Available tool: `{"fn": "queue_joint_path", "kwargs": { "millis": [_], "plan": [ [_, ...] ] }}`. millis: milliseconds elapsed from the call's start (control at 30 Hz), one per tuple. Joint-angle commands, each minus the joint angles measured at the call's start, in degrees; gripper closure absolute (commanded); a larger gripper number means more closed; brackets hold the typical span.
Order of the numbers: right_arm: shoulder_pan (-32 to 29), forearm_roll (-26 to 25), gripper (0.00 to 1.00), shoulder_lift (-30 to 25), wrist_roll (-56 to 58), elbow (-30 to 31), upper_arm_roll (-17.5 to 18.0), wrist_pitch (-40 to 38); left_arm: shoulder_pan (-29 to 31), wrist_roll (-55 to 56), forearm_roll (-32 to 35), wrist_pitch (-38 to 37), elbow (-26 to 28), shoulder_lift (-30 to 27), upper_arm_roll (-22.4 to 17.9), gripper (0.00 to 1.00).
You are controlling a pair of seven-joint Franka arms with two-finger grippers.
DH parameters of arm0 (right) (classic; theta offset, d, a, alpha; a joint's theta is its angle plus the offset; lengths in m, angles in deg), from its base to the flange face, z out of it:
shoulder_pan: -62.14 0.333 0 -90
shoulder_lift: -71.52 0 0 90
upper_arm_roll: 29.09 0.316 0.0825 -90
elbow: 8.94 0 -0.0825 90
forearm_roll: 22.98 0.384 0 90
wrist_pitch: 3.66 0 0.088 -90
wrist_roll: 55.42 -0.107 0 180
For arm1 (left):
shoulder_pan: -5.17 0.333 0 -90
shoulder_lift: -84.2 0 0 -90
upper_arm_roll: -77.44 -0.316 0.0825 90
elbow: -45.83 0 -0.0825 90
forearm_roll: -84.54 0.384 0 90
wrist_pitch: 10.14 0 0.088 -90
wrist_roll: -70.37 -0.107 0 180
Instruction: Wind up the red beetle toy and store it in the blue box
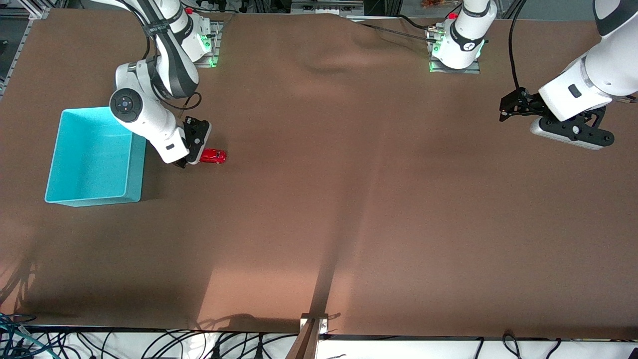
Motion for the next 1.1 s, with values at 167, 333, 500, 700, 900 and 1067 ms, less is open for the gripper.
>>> {"fn": "queue_joint_path", "kwargs": {
  "millis": [167, 333, 500, 700, 900, 1067],
  "plan": [
    [-0.08, -0.32, 0.10, 3.90, 5.48, 4.93, 0.25, 13.59, 0.01, -0.51, 1.32, -0.73, -1.24, 0.19, 0.19, 0.00],
    [1.23, -0.32, 0.30, 4.43, 5.48, 4.75, 0.25, 14.74, 0.01, -0.60, 1.32, -0.73, -1.24, 0.19, 0.10, 0.00],
    [1.68, -0.32, 0.53, 4.60, 5.39, 4.49, 0.25, 14.74, 0.01, -0.78, 1.15, -0.73, -1.33, 0.19, 0.10, 0.00],
    [1.68, -0.32, 0.82, 3.73, 5.39, 3.96, 0.51, 14.39, 0.01, -0.86, 0.80, -0.73, -1.33, 0.28, 0.10, 0.00],
    [1.50, -0.23, 0.82, 0.04, 5.30, 1.94, 0.34, 9.83, 0.01, -1.04, 0.62, -0.82, -1.33, 0.19, 0.10, 0.00],
    [1.24, -0.14, 0.82, -1.81, 5.39, -2.18, -0.62, 1.23, 0.09, -1.13, 0.53, -0.82, -1.33, 0.19, 0.10, 0.00]
  ]
}}
